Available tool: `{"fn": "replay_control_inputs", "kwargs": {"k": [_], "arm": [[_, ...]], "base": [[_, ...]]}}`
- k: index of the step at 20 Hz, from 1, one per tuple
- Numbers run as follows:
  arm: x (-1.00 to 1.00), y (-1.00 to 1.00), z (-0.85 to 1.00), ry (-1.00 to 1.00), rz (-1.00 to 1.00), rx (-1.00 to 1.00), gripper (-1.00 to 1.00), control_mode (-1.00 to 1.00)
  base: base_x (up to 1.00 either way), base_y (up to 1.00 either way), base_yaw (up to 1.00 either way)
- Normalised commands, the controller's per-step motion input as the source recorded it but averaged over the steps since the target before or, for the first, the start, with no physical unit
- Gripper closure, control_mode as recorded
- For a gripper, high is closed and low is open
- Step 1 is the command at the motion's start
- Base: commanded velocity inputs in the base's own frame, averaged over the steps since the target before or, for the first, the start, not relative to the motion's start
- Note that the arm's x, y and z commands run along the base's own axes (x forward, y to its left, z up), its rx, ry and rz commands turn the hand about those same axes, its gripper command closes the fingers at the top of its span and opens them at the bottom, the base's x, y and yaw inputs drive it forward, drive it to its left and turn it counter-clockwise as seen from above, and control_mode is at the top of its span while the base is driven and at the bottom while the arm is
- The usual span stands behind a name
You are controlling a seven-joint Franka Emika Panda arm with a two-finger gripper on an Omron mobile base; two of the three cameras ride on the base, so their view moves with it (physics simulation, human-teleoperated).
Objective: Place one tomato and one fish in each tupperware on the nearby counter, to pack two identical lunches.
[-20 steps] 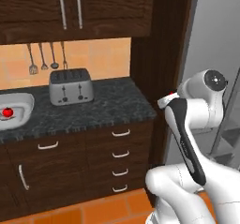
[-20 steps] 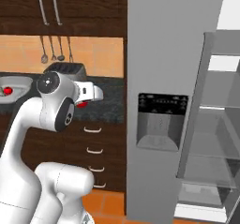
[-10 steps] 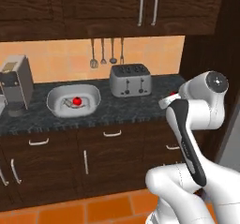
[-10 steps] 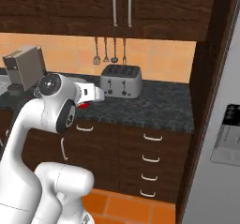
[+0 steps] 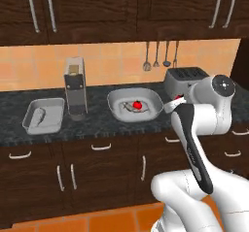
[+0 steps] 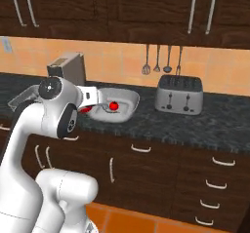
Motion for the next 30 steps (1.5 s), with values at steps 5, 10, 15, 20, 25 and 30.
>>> {"fn": "replay_control_inputs", "kwargs": {"k": [5, 10, 15, 20, 25, 30], "arm": [[0.00, 0.00, 0.00, 0.00, 0.00, 0.00, 1.00, 1.00], [0.00, 0.00, 0.00, 0.00, 0.00, 0.00, 1.00, 1.00], [0.00, 0.00, 0.00, 0.00, 0.00, 0.00, 1.00, 1.00], [0.00, 0.00, 0.00, 0.00, 0.00, 0.00, 1.00, 1.00], [0.32, 0.01, -0.50, 0.08, 0.00, -0.10, 1.00, -1.00], [0.29, -0.84, -0.43, 0.06, -0.02, 0.14, 1.00, -1.00]], "base": [[0.69, 1.00, 0.00], [0.59, 1.00, 0.00], [0.50, 1.00, -0.04], [0.28, 0.96, -0.10], [0.00, 0.00, 0.00], [0.00, 0.00, 0.00]]}}
